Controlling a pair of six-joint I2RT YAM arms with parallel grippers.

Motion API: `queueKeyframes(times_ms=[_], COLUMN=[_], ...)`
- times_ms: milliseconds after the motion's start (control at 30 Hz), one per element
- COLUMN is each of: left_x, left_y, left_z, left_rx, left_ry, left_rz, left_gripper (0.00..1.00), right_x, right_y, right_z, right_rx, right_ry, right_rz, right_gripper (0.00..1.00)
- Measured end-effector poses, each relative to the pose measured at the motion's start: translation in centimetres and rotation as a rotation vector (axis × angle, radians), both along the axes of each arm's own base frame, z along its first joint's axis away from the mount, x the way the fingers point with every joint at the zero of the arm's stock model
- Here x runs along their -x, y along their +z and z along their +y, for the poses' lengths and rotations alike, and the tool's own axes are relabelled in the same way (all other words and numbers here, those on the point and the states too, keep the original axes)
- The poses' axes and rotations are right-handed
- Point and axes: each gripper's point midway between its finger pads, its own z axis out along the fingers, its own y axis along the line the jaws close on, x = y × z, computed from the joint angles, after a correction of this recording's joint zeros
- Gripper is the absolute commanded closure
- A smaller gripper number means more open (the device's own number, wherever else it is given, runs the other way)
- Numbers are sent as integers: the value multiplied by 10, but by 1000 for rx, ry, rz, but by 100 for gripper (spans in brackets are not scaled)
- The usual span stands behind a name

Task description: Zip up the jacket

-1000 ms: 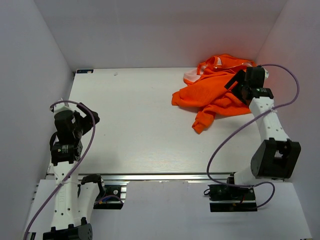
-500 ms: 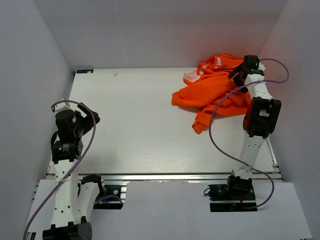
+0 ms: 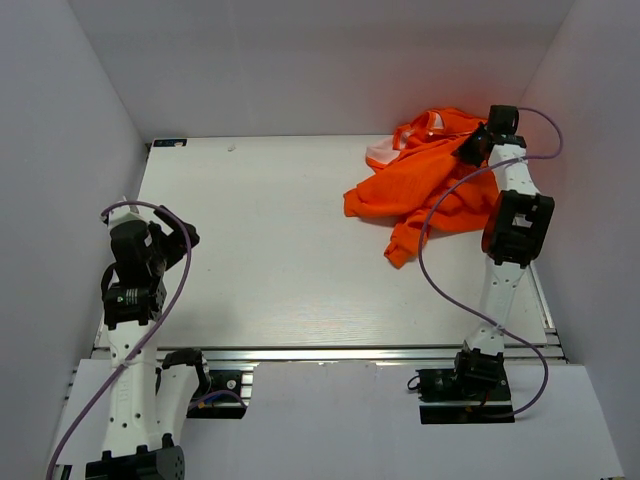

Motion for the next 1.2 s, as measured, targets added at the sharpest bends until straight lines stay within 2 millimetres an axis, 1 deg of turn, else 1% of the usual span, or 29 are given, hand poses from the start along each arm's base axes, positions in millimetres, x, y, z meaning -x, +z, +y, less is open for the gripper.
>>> queueKeyframes(times_ms=[67,133,167,200,233,267,300,333,367,400,433,467,500,533,567,600,633,667,700,733,767,800,833,867,900,967,1000,1100,1200], left_x=[1,3,5,6,7,9,10,12,13,15,16,17,18,20,21,23,24,26,26,27,26,25,22,20,18,13,11,6,7], left_y=[2,6,9,12,14,17,19,22,25,29,34,40,46,54,61,67,76,83,88,92,95,97,96,93,88,78,72,51,20], left_z=[0,-1,-1,-2,-2,-4,-4,-5,-5,-6,-5,-5,-4,-3,-2,-1,0,0,1,1,1,1,-1,-2,-4,-11,-15,-29,-47], left_rx=[-1,-3,-3,-5,-7,-10,-15,-19,-23,-25,-30,-35,-42,-49,-55,-63,-68,-72,-76,-77,-77,-77,-74,-71,-66,-55,-49,-28,10], left_ry=[0,-2,-4,-5,-7,-11,-11,-13,-14,-14,-13,-10,-6,-1,2,7,12,14,18,18,17,15,6,-3,-18,-62,-89,-184,-304], left_rz=[-10,-27,-38,-48,-59,-70,-78,-85,-90,-95,-104,-111,-121,-135,-147,-157,-174,-181,-188,-187,-185,-180,-171,-159,-137,-94,-71,-1,85], left_gripper=[2,2,2,2,2,2,2,2,2,2,2,2,2,2,2,2,2,2,2,2,2,2,2,2,2,2,2,2,2], right_x=[-3,-2,3,12,25,42,65,97,135,180,232,279,322,354,375,385,390,391,396,400,404,406,406,405,403,399,397,396,398], right_y=[33,80,107,137,166,196,224,249,270,286,295,300,297,289,277,257,238,214,186,161,135,114,101,92,88,86,86,79,68], right_z=[13,34,52,75,104,144,186,237,284,328,366,388,400,396,382,360,339,318,298,282,264,247,232,217,205,190,187,183,190], right_rx=[2,35,70,111,148,189,222,243,243,229,191,145,96,62,41,44,56,77,98,120,156,199,229,269,300,342,357,389,398], right_ry=[74,168,231,296,370,464,563,684,802,928,1066,1181,1275,1334,1337,1300,1252,1182,1124,1074,1014,954,892,828,772,697,679,687,751], right_rz=[-65,-151,-201,-255,-306,-369,-435,-507,-571,-637,-692,-724,-749,-746,-737,-694,-655,-615,-544,-472,-391,-317,-261,-221,-196,-179,-174,-152,-117], right_gripper=[100,100,100,100,100,100,100,100,100,100,100,100,100,100,100,100,100,88,70,55,43,25,18,14,11,11,11,11,11])
